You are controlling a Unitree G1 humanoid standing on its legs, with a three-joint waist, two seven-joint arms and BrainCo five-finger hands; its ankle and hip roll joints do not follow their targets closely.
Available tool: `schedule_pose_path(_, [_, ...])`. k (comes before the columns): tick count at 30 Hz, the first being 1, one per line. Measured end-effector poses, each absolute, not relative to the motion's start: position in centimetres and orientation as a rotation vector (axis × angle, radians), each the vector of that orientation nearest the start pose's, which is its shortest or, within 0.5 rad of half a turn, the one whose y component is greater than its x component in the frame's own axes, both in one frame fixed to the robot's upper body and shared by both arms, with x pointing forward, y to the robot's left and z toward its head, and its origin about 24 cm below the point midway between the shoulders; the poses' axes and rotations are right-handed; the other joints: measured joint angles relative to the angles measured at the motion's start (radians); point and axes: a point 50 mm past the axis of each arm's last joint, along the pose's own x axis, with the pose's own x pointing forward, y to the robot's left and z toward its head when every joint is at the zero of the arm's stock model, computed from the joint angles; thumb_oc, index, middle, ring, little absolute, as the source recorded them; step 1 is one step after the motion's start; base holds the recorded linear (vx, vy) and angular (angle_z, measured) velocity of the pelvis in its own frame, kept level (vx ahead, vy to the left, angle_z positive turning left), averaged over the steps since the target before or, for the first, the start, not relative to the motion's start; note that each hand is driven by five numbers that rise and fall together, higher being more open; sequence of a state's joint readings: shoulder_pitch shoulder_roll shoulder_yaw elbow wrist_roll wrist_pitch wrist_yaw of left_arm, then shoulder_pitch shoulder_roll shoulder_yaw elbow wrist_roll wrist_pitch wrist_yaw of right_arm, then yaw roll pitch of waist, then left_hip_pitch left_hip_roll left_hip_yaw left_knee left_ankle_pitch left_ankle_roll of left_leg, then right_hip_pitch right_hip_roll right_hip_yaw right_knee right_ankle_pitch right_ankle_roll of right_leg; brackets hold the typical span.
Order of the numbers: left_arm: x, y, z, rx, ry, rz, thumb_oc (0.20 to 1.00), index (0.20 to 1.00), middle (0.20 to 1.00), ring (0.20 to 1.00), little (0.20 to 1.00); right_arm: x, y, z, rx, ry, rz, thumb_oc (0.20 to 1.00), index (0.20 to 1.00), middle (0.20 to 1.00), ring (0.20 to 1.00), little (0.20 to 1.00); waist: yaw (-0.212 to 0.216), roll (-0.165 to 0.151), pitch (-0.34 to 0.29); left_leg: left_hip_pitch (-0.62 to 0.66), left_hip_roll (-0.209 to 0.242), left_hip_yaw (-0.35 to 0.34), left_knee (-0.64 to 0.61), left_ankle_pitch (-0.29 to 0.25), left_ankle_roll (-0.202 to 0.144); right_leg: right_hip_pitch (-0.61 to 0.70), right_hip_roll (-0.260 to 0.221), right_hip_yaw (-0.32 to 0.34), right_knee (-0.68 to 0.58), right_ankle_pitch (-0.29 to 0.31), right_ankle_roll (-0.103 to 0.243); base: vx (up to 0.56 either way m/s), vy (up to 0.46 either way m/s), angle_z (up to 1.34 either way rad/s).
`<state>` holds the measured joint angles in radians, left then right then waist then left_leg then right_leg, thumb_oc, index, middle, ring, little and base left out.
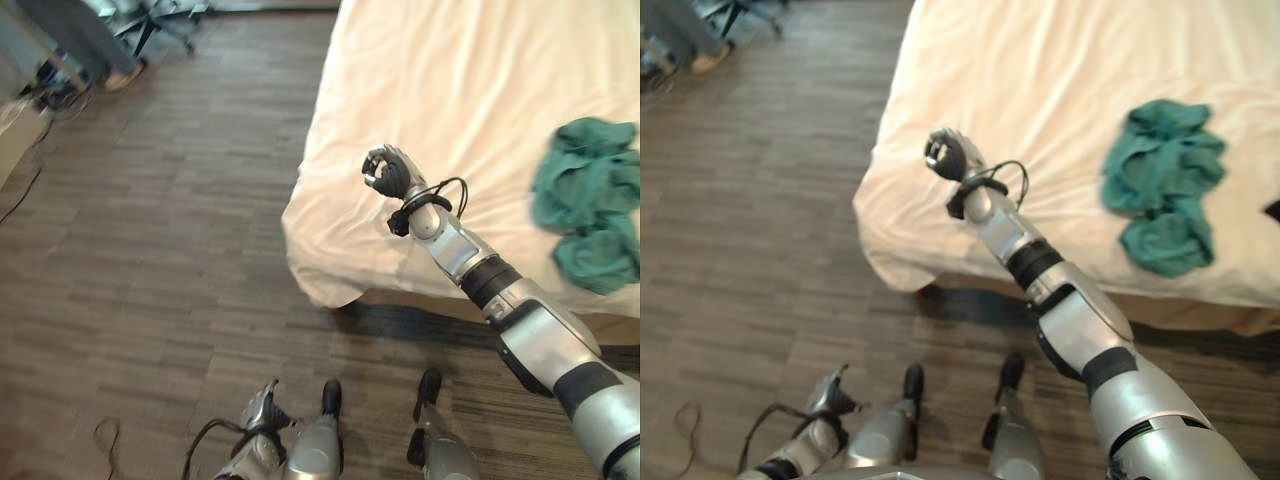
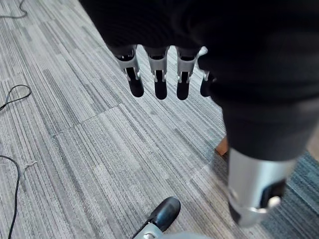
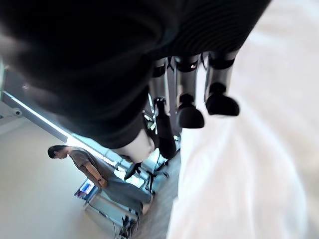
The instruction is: Tidy up the quilt and then pick up the clothes from the bed and put them into the laundry hamper.
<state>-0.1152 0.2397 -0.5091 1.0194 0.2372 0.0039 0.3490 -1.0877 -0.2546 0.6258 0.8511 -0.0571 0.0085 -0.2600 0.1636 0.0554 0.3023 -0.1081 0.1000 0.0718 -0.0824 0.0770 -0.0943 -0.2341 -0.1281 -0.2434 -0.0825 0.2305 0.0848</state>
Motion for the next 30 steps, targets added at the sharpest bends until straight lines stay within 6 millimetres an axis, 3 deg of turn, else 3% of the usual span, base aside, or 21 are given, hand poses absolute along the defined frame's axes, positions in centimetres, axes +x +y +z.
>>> schedule_pose_path(1, [17.6,18.4,-13.0,0.872,0.742,-0.159,1.0,1.0,1.0,1.0,1.0,40.5,-7.5,16.7,-0.797,-0.247,0.144,0.2,0.2,0.2,0.2,0.2,0.017,0.008,0.012,-0.024,0.001,-0.011,0.0,0.009,0.001,-0.006,-0.001,-0.016,0.001,0.0,-0.001,-0.13,-0.104,0.7])
schedule_pose_path(2, [18.5,17.9,-12.6,0.881,0.705,-0.174,1.0,1.0,1.0,1.0,1.0,41.0,-9.7,15.1,-0.793,-0.137,0.083,0.2,0.2,0.2,0.2,0.2,0.026,0.021,0.028,-0.052,0.002,-0.051,0.0,0.015,-0.006,-0.02,-0.004,-0.051,0.0,-0.004,-0.006,-0.04,-0.033,0.69])
schedule_pose_path(4, [19.4,17.4,-12.2,0.881,0.673,-0.179,1.0,1.0,1.0,1.0,1.0,41.3,-12.1,14.2,-0.81,-0.09,-0.011,0.2,0.2,0.2,0.2,0.2,0.041,0.044,0.07,-0.083,0.002,-0.097,0.0,0.034,-0.007,-0.021,-0.007,-0.099,0.0,-0.008,-0.012,-0.05,-0.001,0.69])
schedule_pose_path(6, [19.0,17.8,-12.5,0.887,0.7,-0.17,1.0,1.0,1.0,1.0,1.0,41.3,-12.4,14.7,-0.786,-0.116,-0.036,0.2,0.2,0.2,0.2,0.2,0.039,0.043,0.084,-0.084,0.001,-0.101,0.0,0.036,-0.009,-0.019,-0.008,-0.104,0.0,-0.01,-0.014,-0.02,0.023,0.22])
schedule_pose_path(11, [18.1,18.3,-12.9,0.896,0.736,-0.166,1.0,1.0,1.0,1.0,1.0,39.9,-11.3,11.8,-0.719,-0.091,0.01,0.2,0.2,0.2,0.2,0.2,0.01,0.037,0.085,-0.049,-0.009,-0.095,0.0,0.022,-0.013,0.015,-0.017,-0.103,0.0,-0.016,-0.015,0.01,0.068,-0.01])
schedule_pose_path(12, [17.4,18.8,-13.2,0.903,0.769,-0.153,1.0,1.0,1.0,1.0,1.0,38.4,-10.2,9.6,-0.677,-0.094,0.074,0.2,0.2,0.2,0.2,0.2,-0.002,0.025,0.081,-0.034,-0.008,-0.085,0.0,0.015,-0.013,0.031,-0.018,-0.097,0.0,-0.02,-0.016,0.04,0.055,-0.11])
schedule_pose_path(13, [17.1,19.2,-13.4,0.906,0.794,-0.14,1.0,1.0,1.0,1.0,1.0,37.3,-9.9,8.8,-0.679,-0.106,0.119,0.2,0.2,0.2,0.2,0.2,-0.024,0.012,0.079,-0.024,-0.008,-0.081,0.0,0.006,-0.02,0.032,-0.016,-0.09,0.0,-0.021,-0.015,0.09,0.074,-0.15])
schedule_pose_path(14, [16.7,20.1,-13.5,0.904,0.827,-0.101,1.0,1.0,1.0,1.0,1.0,34.2,-9.1,7.3,-0.701,-0.156,0.279,0.2,0.2,0.2,0.2,0.2,-0.023,0.002,0.079,-0.015,-0.007,-0.076,0.0,0.003,-0.013,0.042,-0.017,-0.088,0.0,-0.022,-0.016,0.05,0.022,-0.16])
schedule_pose_path(15, [16.3,20.8,-13.6,0.907,0.86,-0.079,1.0,1.0,1.0,1.0,1.0,32.5,-9.1,5.4,-0.727,-0.115,0.371,0.2,0.2,0.2,0.2,0.2,-0.043,-0.015,0.078,-0.003,-0.007,-0.066,0.0,-0.005,-0.013,0.045,-0.015,-0.079,0.0,-0.023,-0.015,0.08,0.029,-0.19])
schedule_pose_path(17, [15.2,22.7,-13.9,0.922,0.947,-0.018,1.0,1.0,1.0,1.0,1.0,26.6,-11.2,-1.1,-0.726,0.13,0.537,0.2,0.2,0.2,0.2,0.2,-0.05,-0.035,0.077,0.016,-0.009,-0.049,0.0,-0.008,-0.007,0.056,-0.016,-0.065,0.0,-0.023,-0.015,0.1,0.031,-0.24])
schedule_pose_path(18, [14.9,23.3,-14.0,0.933,0.971,-0.013,1.0,1.0,1.0,1.0,1.0,24.2,-13.1,-3.3,-0.741,0.249,0.569,0.2,0.2,0.2,0.2,0.2,-0.077,-0.049,0.08,0.03,-0.011,-0.037,0.0,-0.012,-0.005,0.062,-0.017,-0.053,0.0,-0.023,-0.016,0.11,0.025,-0.36])
schedule_pose_path(19, [14.1,23.9,-14.2,0.939,1.006,-0.01,1.0,1.0,1.0,1.0,1.0,22.7,-14.5,-4.1,-0.762,0.309,0.608,0.2,0.2,0.2,0.2,0.2,-0.088,-0.058,0.078,0.043,-0.012,-0.019,-0.001,-0.018,-0.002,0.065,-0.016,-0.038,0.0,-0.021,-0.016,0.05,0.004,-0.46])
schedule_pose_path(21, [13.3,24.5,-14.4,0.947,1.049,-0.02,1.0,1.0,1.0,1.0,1.0,22.8,-15.2,-3.2,-0.828,0.278,0.638,0.2,0.2,0.2,0.2,0.2,-0.118,-0.067,0.078,0.076,-0.009,0.007,-0.004,-0.026,-0.001,0.082,-0.012,-0.016,0.0,-0.02,-0.014,0.03,0.02,-0.44])
schedule_pose_path(23, [13.6,24.5,-14.3,0.935,1.043,-0.012,1.0,1.0,1.0,1.0,1.0,24.5,-14.6,-0.2,-0.847,0.137,0.615,0.2,0.2,0.2,0.2,0.2,-0.137,-0.07,0.071,0.109,-0.003,0.035,-0.007,-0.043,-0.01,0.099,-0.003,0.011,-0.001,-0.022,-0.013,0.0,0.03,-0.46])
schedule_pose_path(24, [13.8,24.5,-14.1,0.928,1.029,-0.004,1.0,1.0,1.0,1.0,1.0,26.1,-13.2,2.9,-0.847,-0.016,0.611,0.2,0.2,0.2,0.2,0.2,-0.139,-0.076,0.066,0.112,0.001,0.063,-0.007,-0.05,-0.001,0.087,0.003,0.037,-0.001,-0.023,-0.015,-0.03,0.027,-0.62])
schedule_pose_path(27, [15.5,23.6,-13.5,0.933,0.949,-0.019,1.0,1.0,1.0,1.0,1.0,29.2,-9.8,8.9,-0.799,-0.304,0.56,0.2,0.2,0.2,0.2,0.2,-0.155,-0.074,0.059,0.111,0.0,0.098,-0.007,-0.048,0.002,0.064,0.007,0.059,0.0,-0.021,-0.012,-0.11,0.04,-0.45])
schedule_pose_path(28, [16.4,22.8,-13.1,0.938,0.882,-0.043,1.0,1.0,1.0,1.0,1.0,30.8,-7.8,12.0,-0.794,-0.433,0.531,0.2,0.2,0.2,0.2,0.2,-0.153,-0.07,0.058,0.103,-0.004,0.121,-0.005,-0.04,0.009,0.041,0.006,0.085,0.0,-0.011,-0.003,-0.08,0.012,-0.37])
schedule_pose_path(30, [17.5,21.5,-12.6,0.929,0.804,-0.073,1.0,1.0,1.0,1.0,1.0,32.9,-6.6,14.2,-0.81,-0.498,0.461,0.2,0.2,0.2,0.2,0.2,-0.153,-0.061,0.056,0.088,-0.01,0.138,0.0,-0.03,0.015,0.016,0.001,0.102,0.0,0.0,0.005,-0.11,-0.002,-0.24])
